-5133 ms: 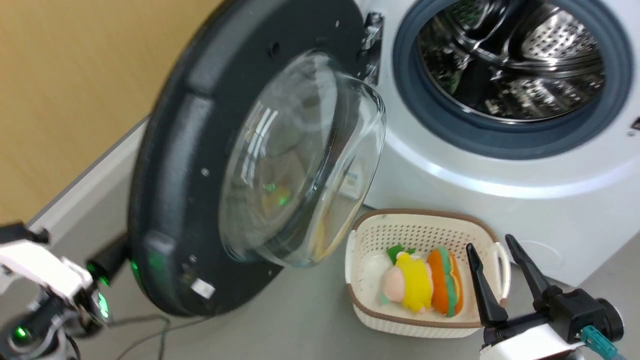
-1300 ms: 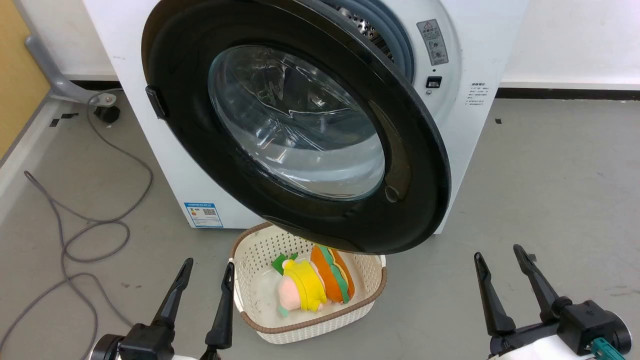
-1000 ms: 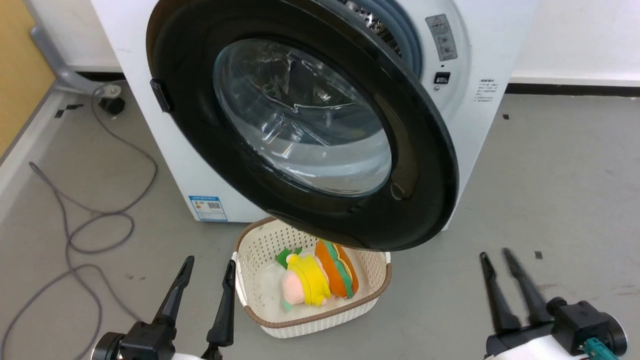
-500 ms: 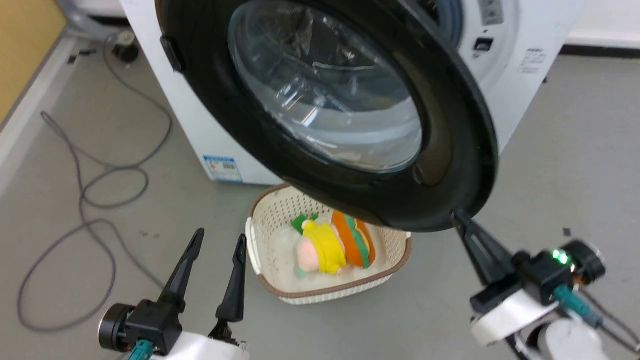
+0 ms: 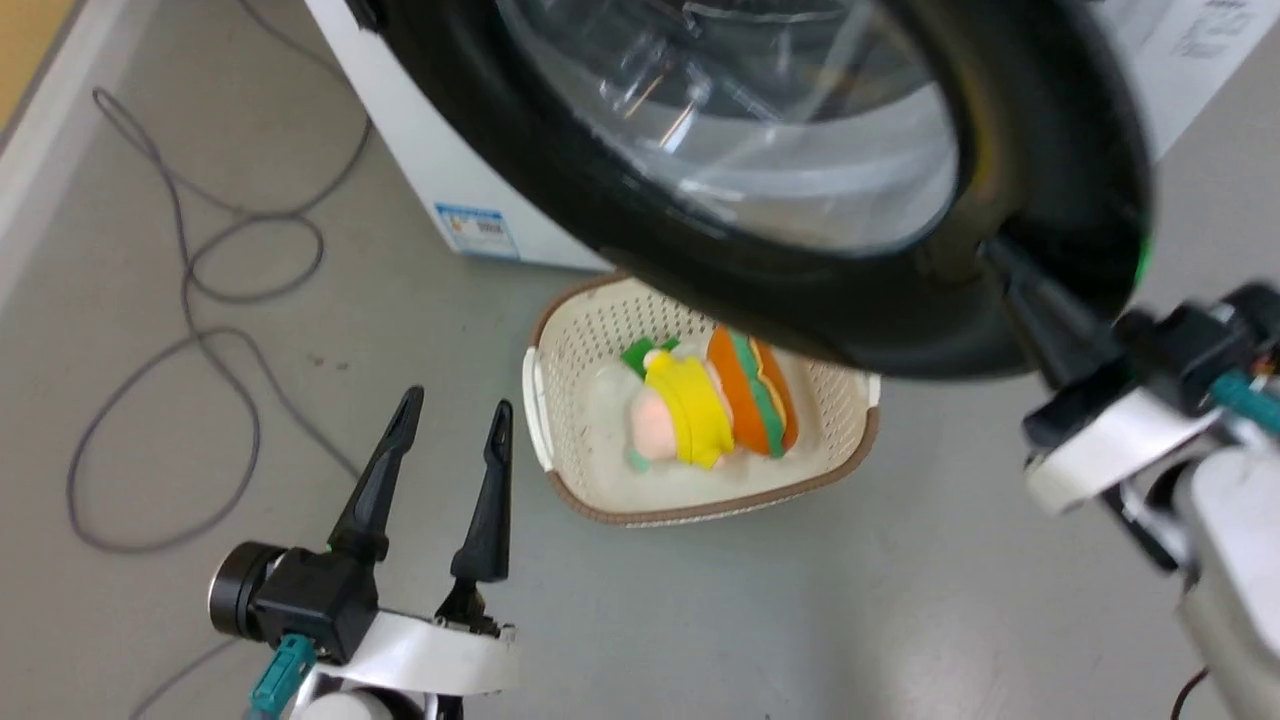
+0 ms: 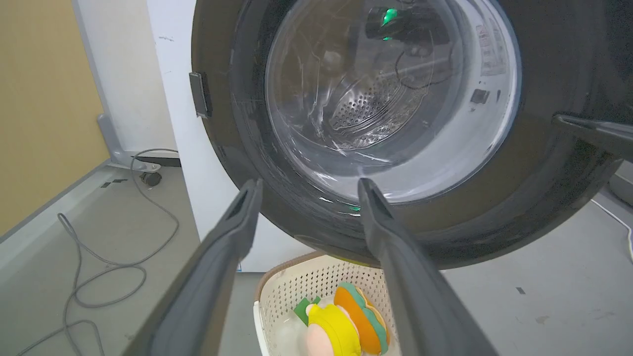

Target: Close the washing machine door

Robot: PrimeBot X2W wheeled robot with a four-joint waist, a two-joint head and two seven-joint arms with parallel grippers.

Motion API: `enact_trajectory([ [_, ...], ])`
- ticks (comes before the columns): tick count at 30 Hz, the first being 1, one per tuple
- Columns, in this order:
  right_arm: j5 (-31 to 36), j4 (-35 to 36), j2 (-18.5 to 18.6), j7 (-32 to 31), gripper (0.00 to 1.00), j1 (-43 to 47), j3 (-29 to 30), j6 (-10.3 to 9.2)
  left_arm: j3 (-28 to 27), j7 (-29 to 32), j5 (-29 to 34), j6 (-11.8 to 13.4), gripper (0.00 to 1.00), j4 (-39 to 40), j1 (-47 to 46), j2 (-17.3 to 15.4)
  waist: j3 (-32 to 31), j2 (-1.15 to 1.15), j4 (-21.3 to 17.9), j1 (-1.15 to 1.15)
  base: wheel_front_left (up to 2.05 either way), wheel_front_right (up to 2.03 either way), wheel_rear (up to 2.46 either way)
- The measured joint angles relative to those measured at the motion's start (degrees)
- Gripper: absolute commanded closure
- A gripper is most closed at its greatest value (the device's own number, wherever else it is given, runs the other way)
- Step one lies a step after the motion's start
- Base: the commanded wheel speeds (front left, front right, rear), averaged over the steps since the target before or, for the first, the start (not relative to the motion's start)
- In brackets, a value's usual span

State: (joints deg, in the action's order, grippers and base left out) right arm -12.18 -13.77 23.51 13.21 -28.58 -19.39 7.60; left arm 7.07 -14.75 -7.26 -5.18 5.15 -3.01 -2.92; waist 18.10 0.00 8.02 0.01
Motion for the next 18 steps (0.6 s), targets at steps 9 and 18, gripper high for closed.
enact_trajectory([
  [9,-3.78,-4.92,3.16,-2.36,1.0,-12.14,0.88,0.0,1.13,0.0,-1.16,0.83,0.0,1.25,-3.0,0.01,5.68,0.0,2.09,0.01,0.0,0.0,0.0],
  [18,-4.1,-11.7,3.35,-5.02,1.0,-21.92,6.6,0.0,2.08,0.0,-2.13,1.74,0.0,1.83,-4.74,0.01,10.2,0.0,3.9,0.0,0.0,0.0,0.0],
])
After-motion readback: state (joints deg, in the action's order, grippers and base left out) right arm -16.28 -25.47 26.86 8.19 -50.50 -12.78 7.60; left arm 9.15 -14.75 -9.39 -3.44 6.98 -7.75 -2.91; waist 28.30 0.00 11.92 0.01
